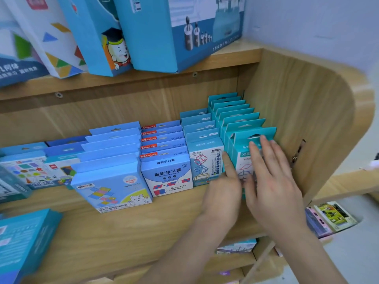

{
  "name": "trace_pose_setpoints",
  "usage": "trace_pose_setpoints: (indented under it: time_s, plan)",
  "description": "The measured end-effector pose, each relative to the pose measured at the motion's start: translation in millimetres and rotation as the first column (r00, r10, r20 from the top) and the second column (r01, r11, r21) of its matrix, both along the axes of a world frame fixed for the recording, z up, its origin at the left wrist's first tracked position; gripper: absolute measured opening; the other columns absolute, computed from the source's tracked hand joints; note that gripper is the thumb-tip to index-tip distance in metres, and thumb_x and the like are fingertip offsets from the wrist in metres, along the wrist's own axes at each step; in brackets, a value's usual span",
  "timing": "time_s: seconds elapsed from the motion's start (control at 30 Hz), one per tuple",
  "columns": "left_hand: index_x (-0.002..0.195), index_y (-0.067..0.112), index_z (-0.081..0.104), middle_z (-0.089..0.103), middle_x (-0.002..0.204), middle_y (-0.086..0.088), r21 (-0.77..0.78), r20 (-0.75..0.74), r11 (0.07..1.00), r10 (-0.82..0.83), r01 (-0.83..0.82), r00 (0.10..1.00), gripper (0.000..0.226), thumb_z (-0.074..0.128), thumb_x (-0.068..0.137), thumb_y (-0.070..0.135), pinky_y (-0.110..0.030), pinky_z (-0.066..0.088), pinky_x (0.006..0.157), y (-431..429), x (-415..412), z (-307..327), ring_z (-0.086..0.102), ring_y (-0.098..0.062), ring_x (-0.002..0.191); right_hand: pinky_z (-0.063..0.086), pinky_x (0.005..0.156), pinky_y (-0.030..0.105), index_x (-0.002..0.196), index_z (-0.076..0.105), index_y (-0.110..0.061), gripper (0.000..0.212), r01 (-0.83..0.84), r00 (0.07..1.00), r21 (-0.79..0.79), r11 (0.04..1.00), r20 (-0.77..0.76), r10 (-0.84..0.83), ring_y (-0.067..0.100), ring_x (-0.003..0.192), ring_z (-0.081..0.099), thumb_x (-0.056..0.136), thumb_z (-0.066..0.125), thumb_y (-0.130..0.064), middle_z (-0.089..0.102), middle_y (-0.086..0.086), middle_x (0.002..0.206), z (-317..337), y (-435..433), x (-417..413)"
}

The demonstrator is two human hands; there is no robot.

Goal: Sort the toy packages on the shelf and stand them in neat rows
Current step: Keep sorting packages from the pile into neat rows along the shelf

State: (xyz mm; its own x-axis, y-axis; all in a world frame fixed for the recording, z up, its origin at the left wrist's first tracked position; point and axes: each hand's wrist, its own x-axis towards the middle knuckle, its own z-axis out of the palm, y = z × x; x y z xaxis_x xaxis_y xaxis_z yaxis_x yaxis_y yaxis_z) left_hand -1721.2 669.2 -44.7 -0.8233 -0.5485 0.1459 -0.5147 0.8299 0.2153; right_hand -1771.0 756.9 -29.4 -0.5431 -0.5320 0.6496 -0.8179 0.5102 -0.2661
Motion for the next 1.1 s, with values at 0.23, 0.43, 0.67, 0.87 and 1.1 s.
trace_pose_setpoints:
  time_s: [0.23, 0.43, 0.67, 0.87, 1.1]
  plan:
    - [0.148, 0.004, -0.011, 0.064, 0.104, -0.016, 0.043, -0.027, 0.999, -0.014, 0.015, 1.000, 0.076, 0.044, 0.097, 0.021, -0.041, 0.047, 0.071, -5.0, 9.0, -1.1, 0.064, -0.035, 0.088, 0.029, 0.110, 0.035, 0.136, 0.047, -0.009, 0.051, -0.095, 0.993, -0.100, 0.991, 0.062, 0.101, 0.028, 0.134, 0.036, 0.085, 0.049, -0.012, 0.042, 0.011, 0.144, 6.1, 8.5, -1.8]
    - [0.150, 0.009, 0.003, 0.064, 0.111, -0.013, 0.090, -0.125, 0.995, -0.019, 0.030, 0.992, 0.071, 0.042, 0.098, 0.039, -0.039, 0.048, 0.073, -2.9, 16.7, 1.4, 0.064, -0.033, 0.092, 0.035, 0.105, 0.034, 0.130, 0.052, -0.007, 0.045, -0.123, 0.989, -0.179, 0.976, 0.063, 0.136, 0.028, 0.126, 0.044, 0.086, 0.050, -0.008, 0.048, 0.013, 0.136, 6.2, 16.5, 0.7]
    - [0.149, 0.013, 0.013, 0.066, 0.107, -0.010, 0.091, -0.211, 0.995, -0.015, 0.035, 0.977, 0.067, 0.045, 0.097, 0.040, -0.039, 0.052, 0.070, -2.1, 26.8, 3.0, 0.066, -0.030, 0.087, 0.031, 0.102, 0.017, 0.125, 0.057, -0.005, 0.038, -0.151, 0.984, -0.243, 0.958, 0.052, 0.168, 0.024, 0.117, 0.049, 0.088, 0.048, -0.010, 0.054, 0.013, 0.127, 8.7, 25.6, 4.1]
    - [0.139, 0.021, 0.042, 0.068, 0.111, -0.005, 0.080, -0.392, 0.993, -0.053, 0.091, 0.919, 0.044, 0.047, 0.097, 0.033, -0.036, 0.052, 0.076, -9.2, 59.1, 10.9, 0.065, -0.026, 0.094, 0.046, 0.090, 0.025, 0.123, 0.058, -0.009, 0.038, -0.266, 0.942, -0.287, 0.920, 0.127, 0.311, 0.012, 0.109, 0.052, 0.087, 0.048, -0.010, 0.057, 0.003, 0.117, 13.4, 17.8, 19.0]
    - [0.116, 0.032, 0.063, 0.070, 0.079, 0.003, 0.185, -0.463, 0.981, 0.141, -0.060, 0.875, 0.032, 0.043, 0.091, 0.039, -0.032, 0.052, 0.066, -37.3, 143.1, 10.4, 0.063, -0.017, 0.070, 0.046, 0.072, 0.012, 0.122, 0.055, -0.032, 0.045, -0.403, 0.690, -0.369, 0.838, 0.479, 0.543, 0.002, 0.090, 0.058, 0.087, 0.060, -0.005, 0.065, -0.013, 0.093, 23.5, -16.6, 54.2]
